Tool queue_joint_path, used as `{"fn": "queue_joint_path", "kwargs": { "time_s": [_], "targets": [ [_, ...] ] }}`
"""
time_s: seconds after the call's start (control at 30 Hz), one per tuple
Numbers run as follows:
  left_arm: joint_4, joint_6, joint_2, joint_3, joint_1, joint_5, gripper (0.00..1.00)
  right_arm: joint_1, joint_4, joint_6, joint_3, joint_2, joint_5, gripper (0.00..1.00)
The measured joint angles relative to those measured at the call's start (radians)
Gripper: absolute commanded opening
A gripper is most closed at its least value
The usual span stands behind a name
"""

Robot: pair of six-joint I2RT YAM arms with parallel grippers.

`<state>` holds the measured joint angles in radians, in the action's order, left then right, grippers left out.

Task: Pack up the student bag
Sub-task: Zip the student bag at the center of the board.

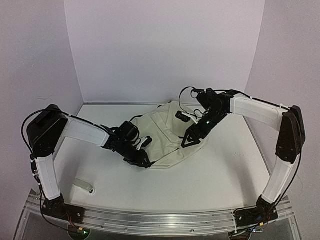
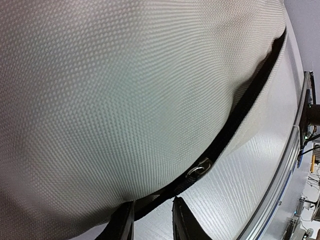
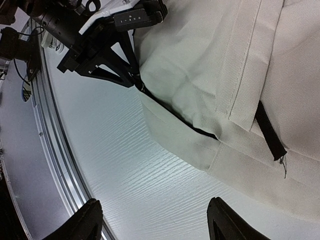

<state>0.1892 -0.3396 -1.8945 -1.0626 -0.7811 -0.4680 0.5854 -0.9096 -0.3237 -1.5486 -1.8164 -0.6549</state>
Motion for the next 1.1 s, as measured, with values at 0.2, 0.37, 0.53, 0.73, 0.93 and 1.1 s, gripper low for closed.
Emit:
{"fn": "queue_joint_path", "kwargs": {
  "time_s": [0.2, 0.37, 0.53, 0.73, 0.93, 1.1],
  "targets": [
    [-0.016, 0.001, -0.011, 0.0, -0.002, -0.003, 0.31, 0.0, 0.0, 0.0, 0.0, 0.0, -0.003, 0.72],
    [-0.019, 0.001, -0.013, 0.0, -0.004, -0.003, 0.29, 0.0, 0.0, 0.0, 0.0, 0.0, -0.006, 0.72],
    [-0.032, 0.005, -0.02, 0.0, -0.006, -0.002, 0.21, 0.0, 0.0, 0.0, 0.0, 0.0, -0.008, 0.72],
    [-0.041, 0.021, -0.026, 0.0, -0.024, 0.016, 0.07, 0.0, 0.0, 0.0, 0.0, -0.001, -0.008, 0.7],
    [-0.041, 0.017, -0.024, 0.002, -0.041, 0.029, 0.0, 0.002, 0.0, -0.002, 0.0, -0.002, 0.004, 0.66],
    [-0.041, -0.013, 0.043, 0.044, -0.042, 0.02, 0.0, 0.017, 0.002, -0.016, 0.0, -0.011, 0.031, 0.63]
  ]
}}
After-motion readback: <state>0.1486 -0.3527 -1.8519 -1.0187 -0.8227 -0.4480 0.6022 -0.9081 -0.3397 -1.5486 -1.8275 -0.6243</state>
